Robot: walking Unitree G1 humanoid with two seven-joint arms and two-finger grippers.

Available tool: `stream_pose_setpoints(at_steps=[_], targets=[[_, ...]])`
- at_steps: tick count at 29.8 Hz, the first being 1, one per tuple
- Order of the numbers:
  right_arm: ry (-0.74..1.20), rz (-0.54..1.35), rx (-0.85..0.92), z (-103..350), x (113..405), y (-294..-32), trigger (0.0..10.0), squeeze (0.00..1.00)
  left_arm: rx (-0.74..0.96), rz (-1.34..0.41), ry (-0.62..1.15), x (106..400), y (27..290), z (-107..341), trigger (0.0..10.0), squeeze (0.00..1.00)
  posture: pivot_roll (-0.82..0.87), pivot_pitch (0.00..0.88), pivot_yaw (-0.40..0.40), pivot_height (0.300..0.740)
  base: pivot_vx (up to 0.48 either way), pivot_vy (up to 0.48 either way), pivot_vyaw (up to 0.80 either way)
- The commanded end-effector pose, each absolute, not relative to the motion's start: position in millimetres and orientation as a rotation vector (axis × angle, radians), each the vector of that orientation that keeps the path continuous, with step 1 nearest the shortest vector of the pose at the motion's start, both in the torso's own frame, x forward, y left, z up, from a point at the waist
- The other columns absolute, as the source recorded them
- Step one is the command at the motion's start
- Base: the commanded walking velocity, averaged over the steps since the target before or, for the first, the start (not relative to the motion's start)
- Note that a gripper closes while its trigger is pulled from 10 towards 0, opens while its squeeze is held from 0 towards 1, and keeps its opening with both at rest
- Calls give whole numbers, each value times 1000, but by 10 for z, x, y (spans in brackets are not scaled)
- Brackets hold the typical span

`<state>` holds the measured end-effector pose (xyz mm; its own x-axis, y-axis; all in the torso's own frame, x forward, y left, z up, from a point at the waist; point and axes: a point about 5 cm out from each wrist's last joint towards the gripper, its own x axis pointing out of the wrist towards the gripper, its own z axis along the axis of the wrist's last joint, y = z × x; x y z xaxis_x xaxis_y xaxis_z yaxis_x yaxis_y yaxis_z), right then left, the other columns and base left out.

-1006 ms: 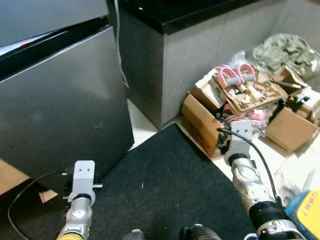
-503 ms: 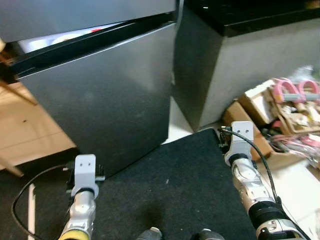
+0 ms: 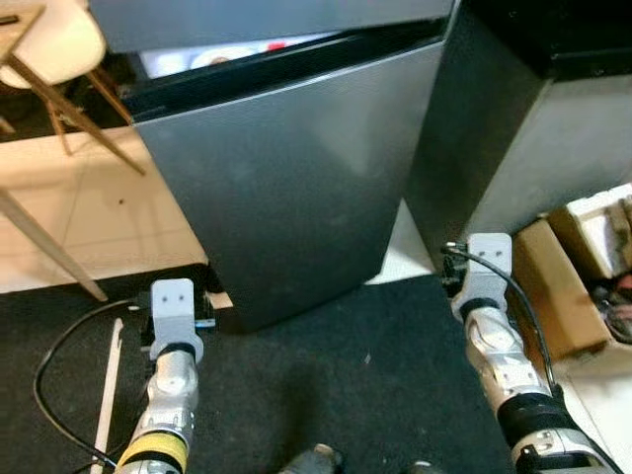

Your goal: Restocking fridge

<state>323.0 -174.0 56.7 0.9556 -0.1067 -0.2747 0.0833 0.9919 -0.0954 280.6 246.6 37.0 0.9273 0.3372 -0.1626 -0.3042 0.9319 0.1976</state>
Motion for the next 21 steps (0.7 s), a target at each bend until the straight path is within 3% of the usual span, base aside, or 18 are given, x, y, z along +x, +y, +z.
stream_pose_setpoints(at_steps=[1, 16, 21], targets=[[300, -109, -81, 519, 3199, -1773, 10000, 0, 157, 338, 194, 2810, 2462, 385, 10000, 0, 25, 112, -31, 740, 0, 0, 794], [291, -122, -70, 530, 3199, -1777, 10000, 0, 160, 310, 189, 2862, 2399, 438, 10000, 0, 21, 113, -24, 740, 0, 0, 792], [285, -131, -60, 547, 3211, -1783, 10000, 0, 159, 301, 192, 2905, 2374, 476, 10000, 0, 19, 113, -21, 740, 0, 0, 99]])
